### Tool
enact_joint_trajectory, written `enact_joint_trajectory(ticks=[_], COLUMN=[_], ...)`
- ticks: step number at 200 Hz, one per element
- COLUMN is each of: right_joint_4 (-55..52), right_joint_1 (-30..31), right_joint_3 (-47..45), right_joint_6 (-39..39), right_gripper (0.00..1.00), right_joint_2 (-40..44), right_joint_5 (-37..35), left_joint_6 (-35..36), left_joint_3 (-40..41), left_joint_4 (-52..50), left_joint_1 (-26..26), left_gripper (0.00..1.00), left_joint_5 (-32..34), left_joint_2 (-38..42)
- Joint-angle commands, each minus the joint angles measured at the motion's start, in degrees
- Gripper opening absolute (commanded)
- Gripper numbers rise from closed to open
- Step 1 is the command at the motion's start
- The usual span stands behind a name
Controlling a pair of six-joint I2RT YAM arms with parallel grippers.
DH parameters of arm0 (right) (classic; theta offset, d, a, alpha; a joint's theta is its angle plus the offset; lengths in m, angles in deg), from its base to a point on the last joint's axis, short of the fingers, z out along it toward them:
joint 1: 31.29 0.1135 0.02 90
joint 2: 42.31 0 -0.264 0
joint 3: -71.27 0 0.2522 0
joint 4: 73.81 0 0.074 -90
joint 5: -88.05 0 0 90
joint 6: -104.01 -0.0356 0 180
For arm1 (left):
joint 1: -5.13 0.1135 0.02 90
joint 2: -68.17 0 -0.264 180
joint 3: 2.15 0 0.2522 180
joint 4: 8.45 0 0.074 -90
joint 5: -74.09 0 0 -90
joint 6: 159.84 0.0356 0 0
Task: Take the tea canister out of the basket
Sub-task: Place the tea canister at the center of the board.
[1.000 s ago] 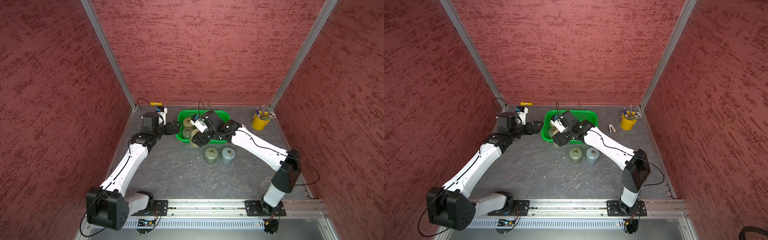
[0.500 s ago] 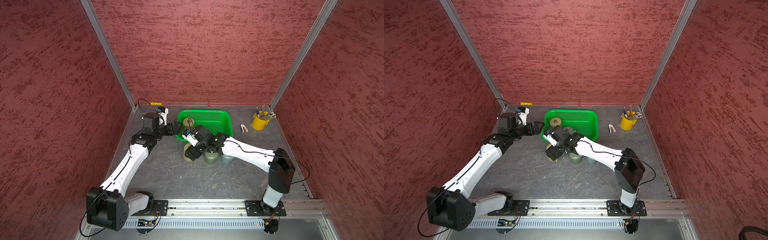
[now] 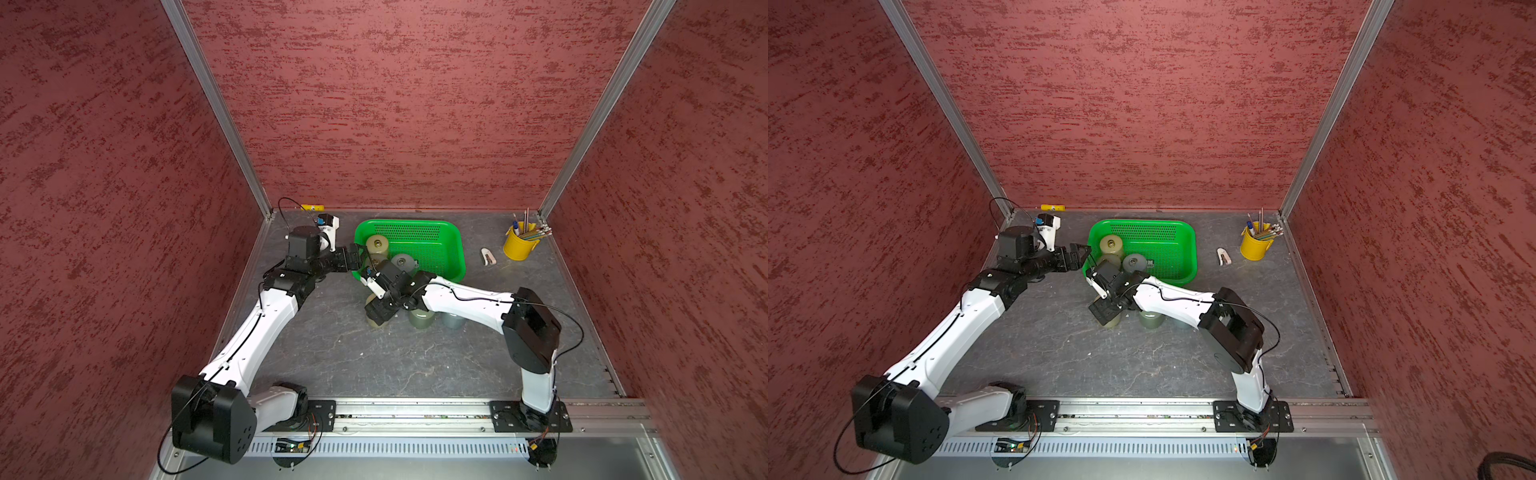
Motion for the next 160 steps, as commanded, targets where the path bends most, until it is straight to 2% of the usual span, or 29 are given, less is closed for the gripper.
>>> enact_joint_trajectory(ticks=[1, 29, 92, 109, 160], right_joint_4=[2.0, 1.7, 1.5, 1.5, 1.1], right_joint_1=[0.8, 1.1, 1.3, 1.4, 1.5], right_joint_3=[3.7, 4.0, 3.6, 3.5, 3.0], right_joint_6=[-0.7, -0.6, -0.9, -1.0, -1.8], right_gripper=[0.05, 0.20, 0.38, 0.47, 0.85], right_joint_2=[0.0, -0.8, -1.6, -1.7, -1.5], right_joint_5=[-3.0, -3.6, -4.7, -4.6, -4.0], left_joint_6=[0.7, 0.6, 0.5, 0.4, 0.7], left_joint_3=[0.4, 0.1, 0.4, 0.4, 0.5], left_joint_4=[1.6, 1.6, 1.5, 1.4, 1.4], left_joint_1=[-0.3, -0.4, -0.4, -0.4, -0.7], left_gripper=[1.00, 1.00, 1.00, 1.00, 1.00], left_joint_5=[-0.3, -0.5, 0.0, 0.0, 0.3], left_joint_2=[0.6, 0.8, 0.6, 0.6, 0.4])
